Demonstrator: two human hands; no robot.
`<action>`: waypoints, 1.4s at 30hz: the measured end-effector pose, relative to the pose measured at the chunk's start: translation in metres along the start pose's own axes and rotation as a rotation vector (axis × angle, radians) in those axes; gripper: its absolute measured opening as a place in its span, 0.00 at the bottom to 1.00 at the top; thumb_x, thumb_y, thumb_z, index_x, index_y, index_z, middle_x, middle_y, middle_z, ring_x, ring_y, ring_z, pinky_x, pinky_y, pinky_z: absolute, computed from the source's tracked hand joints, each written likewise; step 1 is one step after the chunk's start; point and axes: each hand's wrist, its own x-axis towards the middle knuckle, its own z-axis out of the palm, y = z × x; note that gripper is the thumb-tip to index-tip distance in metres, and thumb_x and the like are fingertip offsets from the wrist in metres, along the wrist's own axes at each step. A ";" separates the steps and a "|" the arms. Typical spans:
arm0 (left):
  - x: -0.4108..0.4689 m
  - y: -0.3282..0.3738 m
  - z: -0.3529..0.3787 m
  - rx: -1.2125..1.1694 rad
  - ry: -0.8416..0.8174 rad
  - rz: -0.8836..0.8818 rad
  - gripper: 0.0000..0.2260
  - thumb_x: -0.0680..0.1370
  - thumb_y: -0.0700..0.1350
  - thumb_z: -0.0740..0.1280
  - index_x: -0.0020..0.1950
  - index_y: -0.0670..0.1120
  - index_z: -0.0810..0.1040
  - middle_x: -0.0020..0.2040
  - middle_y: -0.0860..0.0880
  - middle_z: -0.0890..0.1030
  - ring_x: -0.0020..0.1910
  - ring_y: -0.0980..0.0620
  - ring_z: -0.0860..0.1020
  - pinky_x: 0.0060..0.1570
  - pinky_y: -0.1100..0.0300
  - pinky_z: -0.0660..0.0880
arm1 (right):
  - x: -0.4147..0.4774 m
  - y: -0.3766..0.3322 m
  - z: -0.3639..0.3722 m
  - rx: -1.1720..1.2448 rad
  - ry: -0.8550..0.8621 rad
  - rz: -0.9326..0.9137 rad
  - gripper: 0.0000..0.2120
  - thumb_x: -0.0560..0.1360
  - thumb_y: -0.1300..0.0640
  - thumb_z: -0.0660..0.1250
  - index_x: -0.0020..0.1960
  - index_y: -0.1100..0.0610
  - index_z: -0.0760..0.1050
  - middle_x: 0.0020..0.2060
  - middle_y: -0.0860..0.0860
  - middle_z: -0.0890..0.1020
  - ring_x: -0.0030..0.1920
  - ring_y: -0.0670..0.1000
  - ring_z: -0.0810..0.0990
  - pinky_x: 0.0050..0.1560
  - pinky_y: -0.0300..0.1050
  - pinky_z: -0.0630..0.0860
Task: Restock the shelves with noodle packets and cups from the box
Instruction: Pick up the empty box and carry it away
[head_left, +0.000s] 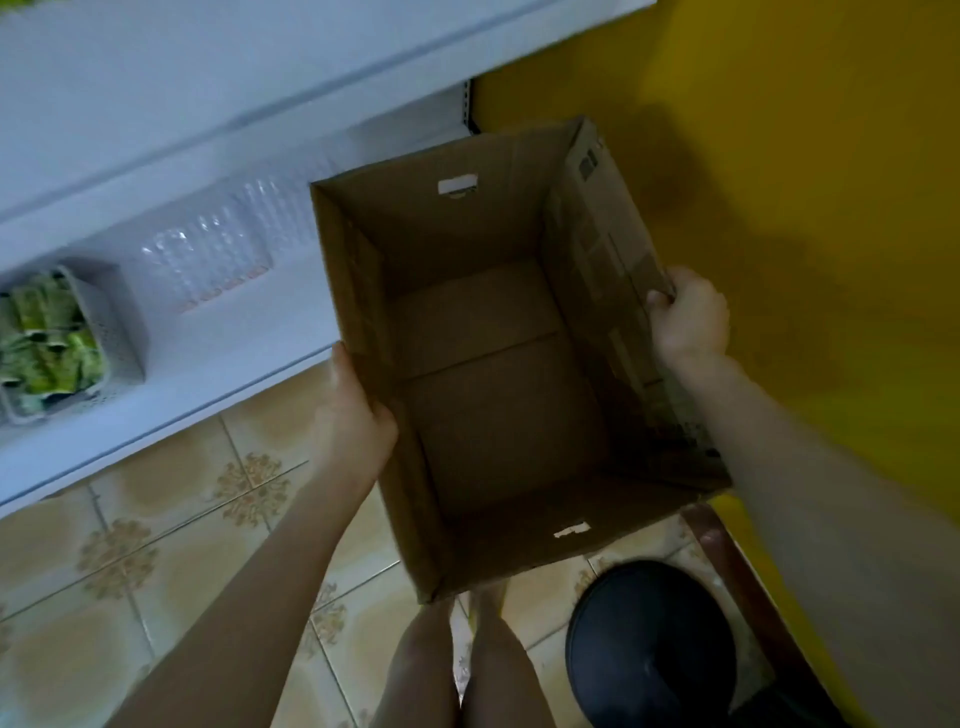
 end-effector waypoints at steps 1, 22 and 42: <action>-0.006 0.001 -0.014 0.018 0.009 -0.006 0.31 0.76 0.36 0.58 0.75 0.49 0.47 0.41 0.42 0.77 0.32 0.44 0.76 0.30 0.54 0.75 | -0.008 -0.008 -0.009 -0.007 -0.001 -0.012 0.11 0.78 0.60 0.59 0.59 0.59 0.73 0.52 0.59 0.80 0.54 0.60 0.78 0.51 0.52 0.75; -0.190 -0.045 -0.142 0.153 0.252 -0.110 0.26 0.75 0.36 0.57 0.73 0.49 0.56 0.52 0.38 0.78 0.48 0.37 0.77 0.45 0.47 0.75 | -0.176 -0.076 -0.095 0.011 -0.017 -0.281 0.16 0.79 0.57 0.59 0.66 0.53 0.70 0.55 0.55 0.80 0.55 0.57 0.78 0.53 0.49 0.76; -0.415 -0.184 -0.312 -0.195 0.852 -0.265 0.22 0.79 0.43 0.60 0.72 0.50 0.64 0.59 0.41 0.79 0.40 0.46 0.79 0.35 0.52 0.79 | -0.402 -0.275 -0.145 0.203 -0.209 -0.803 0.13 0.77 0.59 0.62 0.61 0.58 0.76 0.57 0.57 0.80 0.59 0.57 0.77 0.54 0.46 0.73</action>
